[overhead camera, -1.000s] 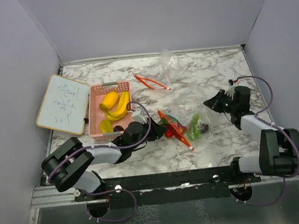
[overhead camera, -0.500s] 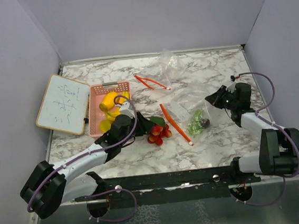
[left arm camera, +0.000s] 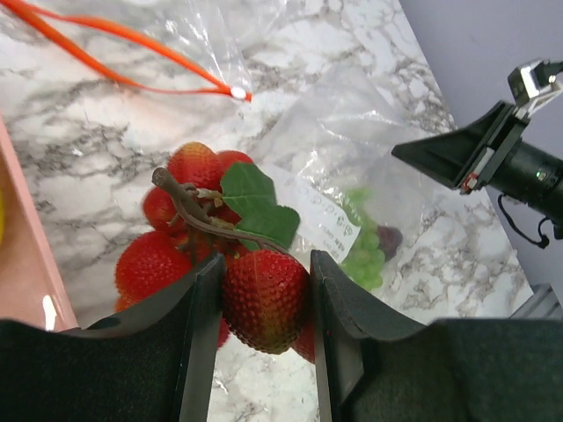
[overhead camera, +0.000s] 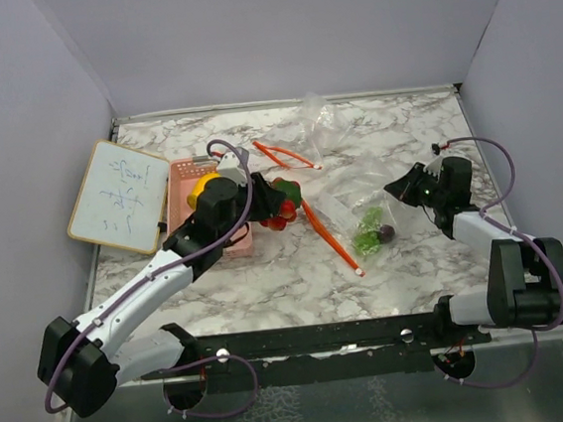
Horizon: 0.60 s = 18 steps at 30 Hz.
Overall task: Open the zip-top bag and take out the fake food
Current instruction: Place the fake fruit in the bin.
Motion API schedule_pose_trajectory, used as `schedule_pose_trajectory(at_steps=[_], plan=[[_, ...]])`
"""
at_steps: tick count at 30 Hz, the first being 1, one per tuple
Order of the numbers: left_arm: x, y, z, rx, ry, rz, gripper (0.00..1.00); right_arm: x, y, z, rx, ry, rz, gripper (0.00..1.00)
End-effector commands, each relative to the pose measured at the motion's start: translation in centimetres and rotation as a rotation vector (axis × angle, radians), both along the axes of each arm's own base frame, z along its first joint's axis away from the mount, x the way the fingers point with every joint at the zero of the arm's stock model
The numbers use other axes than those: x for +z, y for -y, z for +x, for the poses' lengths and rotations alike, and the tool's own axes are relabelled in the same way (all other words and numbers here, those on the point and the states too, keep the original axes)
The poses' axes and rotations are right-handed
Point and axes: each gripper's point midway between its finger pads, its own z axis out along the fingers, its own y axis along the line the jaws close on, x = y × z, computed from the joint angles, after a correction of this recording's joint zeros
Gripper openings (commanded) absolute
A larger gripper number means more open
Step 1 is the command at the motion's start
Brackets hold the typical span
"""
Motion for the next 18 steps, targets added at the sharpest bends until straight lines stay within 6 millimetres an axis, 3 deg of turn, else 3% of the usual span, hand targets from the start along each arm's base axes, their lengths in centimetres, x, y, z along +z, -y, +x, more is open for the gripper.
schedule_pose_trajectory(at_steps=[1, 5, 10, 13, 18], plan=[[4.2, -3.4, 1.4, 0.099, 0.104, 0.08, 0.34, 1.3, -0.3, 0.4, 0.047, 0.056, -0.012, 0.02], [5.4, -7.1, 2.4, 0.211, 0.133, 0.128, 0.34, 0.5, -0.3, 0.1, 0.056, 0.042, -0.022, 0.02], [5.6, -11.0, 2.8, 0.299, 0.123, 0.166, 0.34, 0.1, -0.4, -0.4, 0.058, 0.035, -0.022, 0.02], [4.8, -12.1, 2.4, 0.315, 0.103, 0.186, 0.35, 0.3, -0.3, -0.4, 0.059, 0.037, -0.03, 0.02], [1.6, -12.3, 1.8, 0.295, 0.04, 0.206, 0.35, 0.5, -0.4, -0.3, 0.07, 0.04, -0.027, 0.02]])
